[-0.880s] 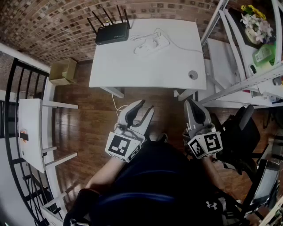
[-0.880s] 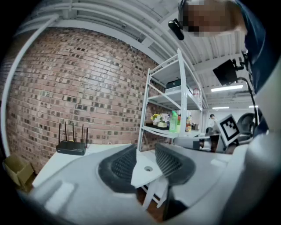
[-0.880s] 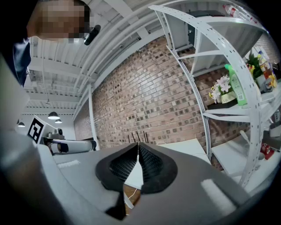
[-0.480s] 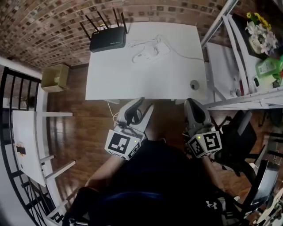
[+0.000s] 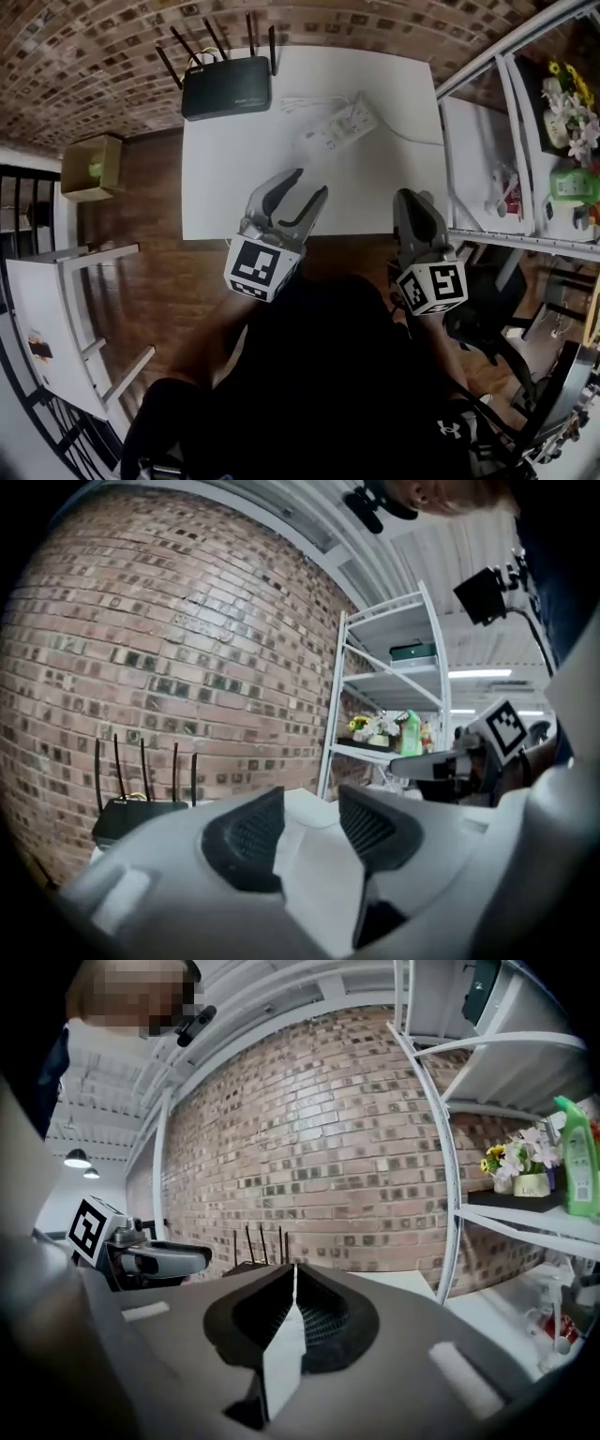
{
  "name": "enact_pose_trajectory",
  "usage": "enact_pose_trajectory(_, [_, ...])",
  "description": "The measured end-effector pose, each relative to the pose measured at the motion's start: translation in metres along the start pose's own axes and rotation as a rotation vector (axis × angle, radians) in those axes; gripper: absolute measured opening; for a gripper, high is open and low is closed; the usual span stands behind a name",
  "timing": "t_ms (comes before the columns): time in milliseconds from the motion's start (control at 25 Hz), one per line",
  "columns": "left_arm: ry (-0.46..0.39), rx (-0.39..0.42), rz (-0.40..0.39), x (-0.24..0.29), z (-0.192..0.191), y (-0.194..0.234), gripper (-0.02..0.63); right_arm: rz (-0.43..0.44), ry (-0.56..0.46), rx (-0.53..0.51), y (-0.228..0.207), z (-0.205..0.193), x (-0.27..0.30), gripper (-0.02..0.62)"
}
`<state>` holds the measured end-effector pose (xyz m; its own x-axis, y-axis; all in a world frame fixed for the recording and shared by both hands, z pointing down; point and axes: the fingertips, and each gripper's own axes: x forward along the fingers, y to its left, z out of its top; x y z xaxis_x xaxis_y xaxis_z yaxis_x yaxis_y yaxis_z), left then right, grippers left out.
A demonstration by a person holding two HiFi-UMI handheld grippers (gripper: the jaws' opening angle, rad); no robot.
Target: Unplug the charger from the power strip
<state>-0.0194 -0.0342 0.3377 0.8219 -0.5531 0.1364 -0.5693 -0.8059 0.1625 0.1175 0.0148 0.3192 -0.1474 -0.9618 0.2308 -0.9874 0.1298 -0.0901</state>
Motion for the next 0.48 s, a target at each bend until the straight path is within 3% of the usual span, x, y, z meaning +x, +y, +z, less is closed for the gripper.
enact_pose_trajectory(240, [0.094,0.021,0.028,0.027,-0.032,0.048,0.198,0.003,0.085,-0.070,-0.012,-0.018,0.055,0.018])
enact_pose_trajectory(480, [0.207,0.063,0.081,0.062,-0.066,0.072,0.206,0.080,0.175,-0.069,-0.027,-0.056,0.105,0.043])
